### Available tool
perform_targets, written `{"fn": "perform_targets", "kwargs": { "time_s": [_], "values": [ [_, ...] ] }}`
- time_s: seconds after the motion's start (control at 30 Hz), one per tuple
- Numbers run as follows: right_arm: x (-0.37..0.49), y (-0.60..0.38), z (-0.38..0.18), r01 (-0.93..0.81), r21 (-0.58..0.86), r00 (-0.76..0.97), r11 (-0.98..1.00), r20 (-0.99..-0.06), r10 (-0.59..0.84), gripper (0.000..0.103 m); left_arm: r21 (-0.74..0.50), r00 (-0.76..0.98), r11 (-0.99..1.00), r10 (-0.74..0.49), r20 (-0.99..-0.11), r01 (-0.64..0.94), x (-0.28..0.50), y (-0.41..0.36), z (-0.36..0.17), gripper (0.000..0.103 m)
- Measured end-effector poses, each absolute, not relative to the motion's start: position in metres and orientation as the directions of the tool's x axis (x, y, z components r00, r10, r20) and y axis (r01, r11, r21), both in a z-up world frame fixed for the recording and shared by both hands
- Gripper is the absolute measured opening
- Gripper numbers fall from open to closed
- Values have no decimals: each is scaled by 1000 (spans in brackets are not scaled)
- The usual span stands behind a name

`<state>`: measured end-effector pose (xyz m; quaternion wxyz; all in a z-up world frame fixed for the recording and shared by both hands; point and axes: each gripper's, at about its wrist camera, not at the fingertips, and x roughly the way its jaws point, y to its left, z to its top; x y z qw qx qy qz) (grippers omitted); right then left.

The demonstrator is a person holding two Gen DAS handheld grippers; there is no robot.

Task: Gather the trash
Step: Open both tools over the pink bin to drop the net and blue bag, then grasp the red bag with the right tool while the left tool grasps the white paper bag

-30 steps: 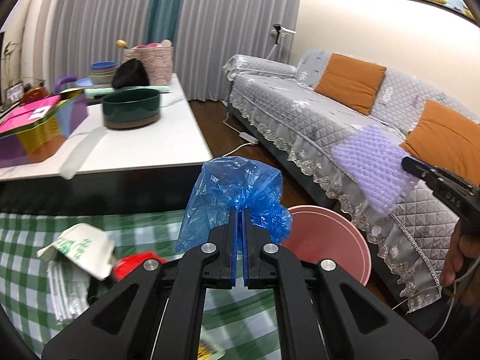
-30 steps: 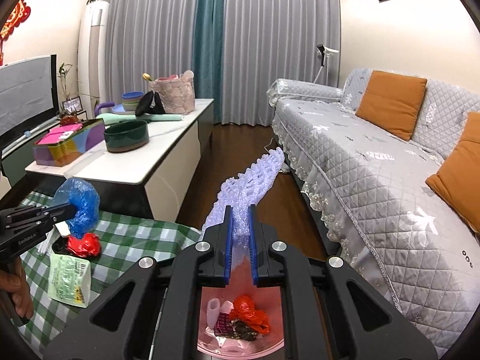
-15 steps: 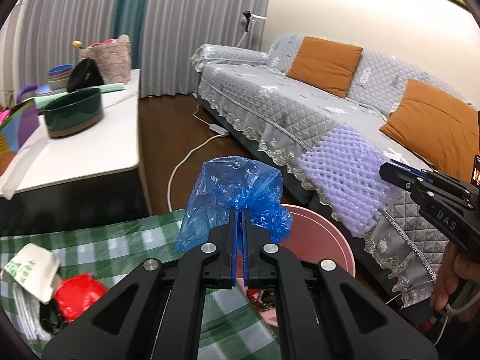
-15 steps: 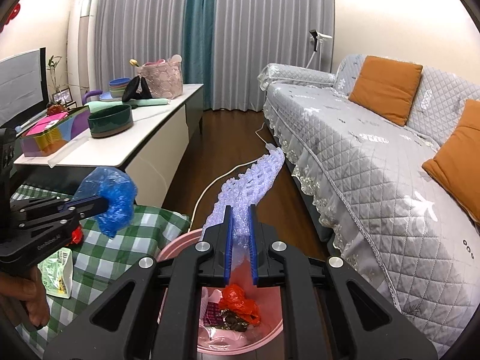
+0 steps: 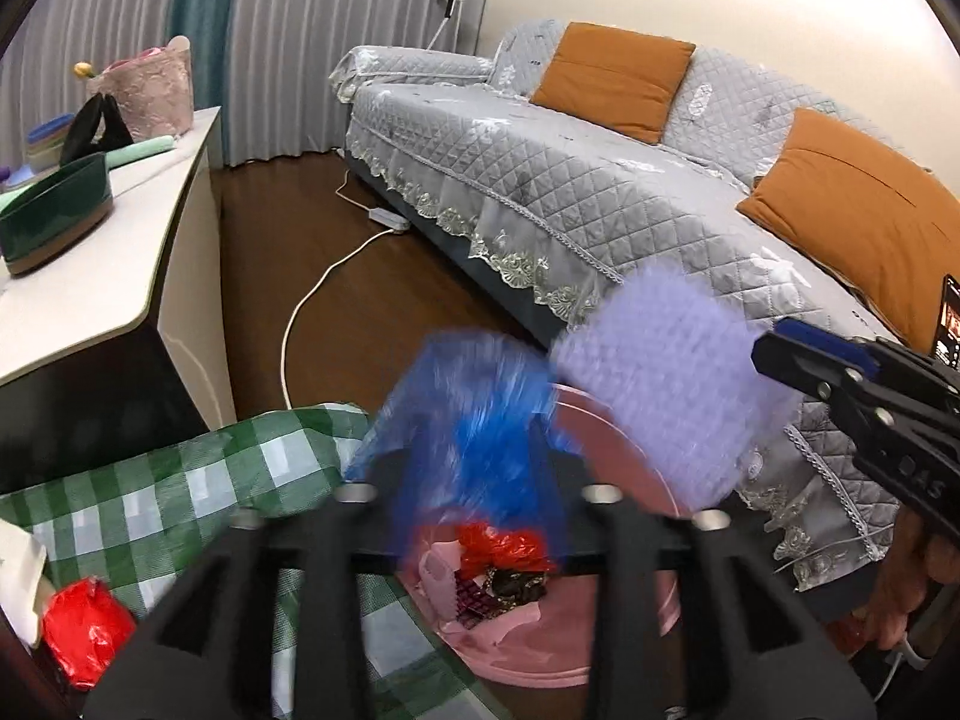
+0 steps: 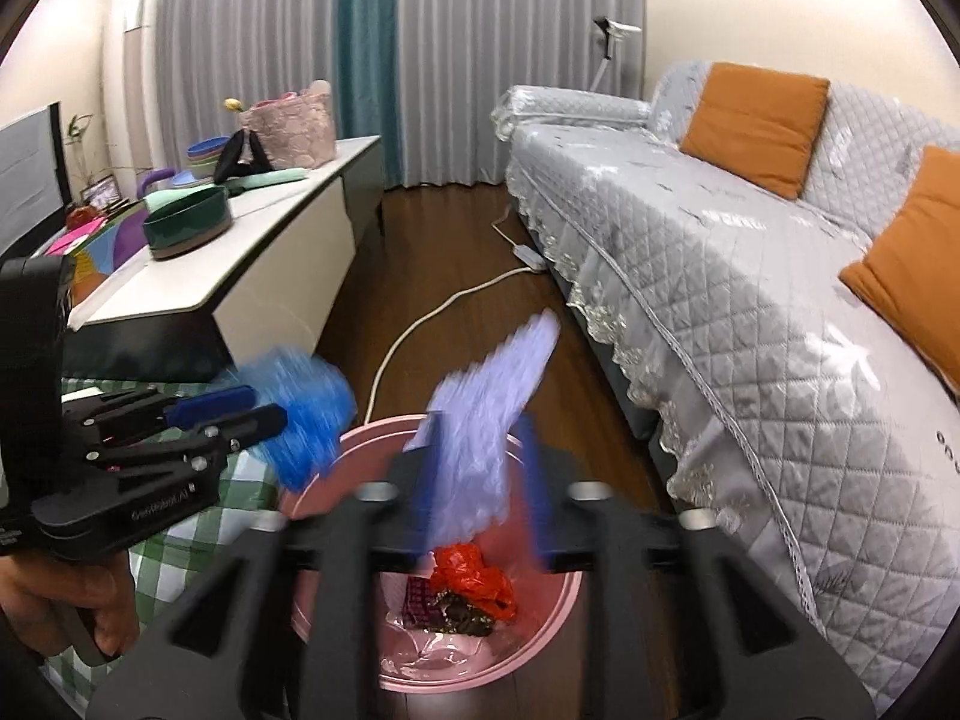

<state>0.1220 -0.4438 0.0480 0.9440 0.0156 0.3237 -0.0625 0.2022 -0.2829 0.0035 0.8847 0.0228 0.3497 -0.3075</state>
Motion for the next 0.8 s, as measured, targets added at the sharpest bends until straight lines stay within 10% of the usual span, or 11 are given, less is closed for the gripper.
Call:
{"fn": "perform_targets", "kwargs": {
  "time_s": [0.8],
  "values": [
    [98,-380,95,-26,223,869,974,-477,132,54,-165,728,894,-437,-528,416,108,-118,76,14]
  ]
}}
